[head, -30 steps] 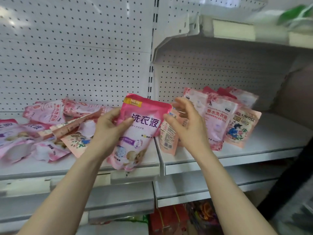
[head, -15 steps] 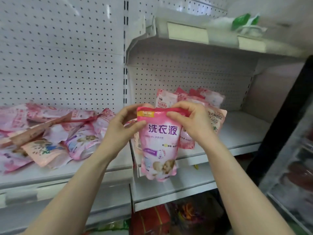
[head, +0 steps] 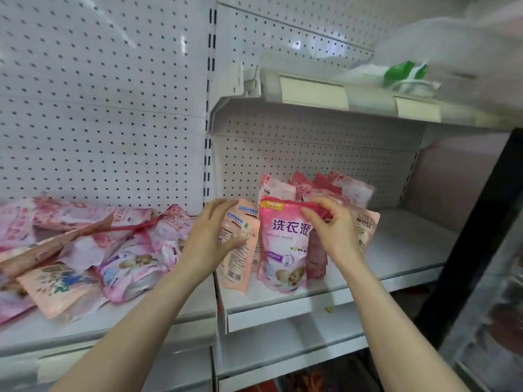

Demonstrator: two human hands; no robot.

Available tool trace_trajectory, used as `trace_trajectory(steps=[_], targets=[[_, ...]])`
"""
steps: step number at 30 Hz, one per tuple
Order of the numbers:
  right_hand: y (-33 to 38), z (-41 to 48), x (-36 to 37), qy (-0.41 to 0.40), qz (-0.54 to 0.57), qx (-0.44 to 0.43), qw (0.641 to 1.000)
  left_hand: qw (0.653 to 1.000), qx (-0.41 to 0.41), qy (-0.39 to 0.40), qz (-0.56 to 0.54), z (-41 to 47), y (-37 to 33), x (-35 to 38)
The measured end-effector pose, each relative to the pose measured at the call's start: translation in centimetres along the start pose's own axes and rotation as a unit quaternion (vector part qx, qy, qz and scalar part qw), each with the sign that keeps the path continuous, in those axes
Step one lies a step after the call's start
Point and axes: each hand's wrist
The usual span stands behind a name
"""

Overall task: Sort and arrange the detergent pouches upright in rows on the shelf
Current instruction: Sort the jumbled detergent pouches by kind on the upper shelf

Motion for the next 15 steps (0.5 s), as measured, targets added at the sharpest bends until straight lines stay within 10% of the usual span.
trace_trajectory(steps=[9, 15], targets=[[0.8, -0.7, 0.6, 0.004, -0.273, -0.100, 0.957, 0.999, -0.009, -0.040, 0.027, -0.6, 0.6, -1.0], [6.2, -3.8, 5.4, -0.104, -0.230, -0.221, 0.942, 0.992, -0.031, -0.043, 0.112, -1.7, 5.6, -6.3]])
Point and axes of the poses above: each hand's wrist, its own z-axis towards the middle knuckle, its own x-axis out of the palm, y = z × x, and after that the axes turned 13 degrees about -x, right-handed
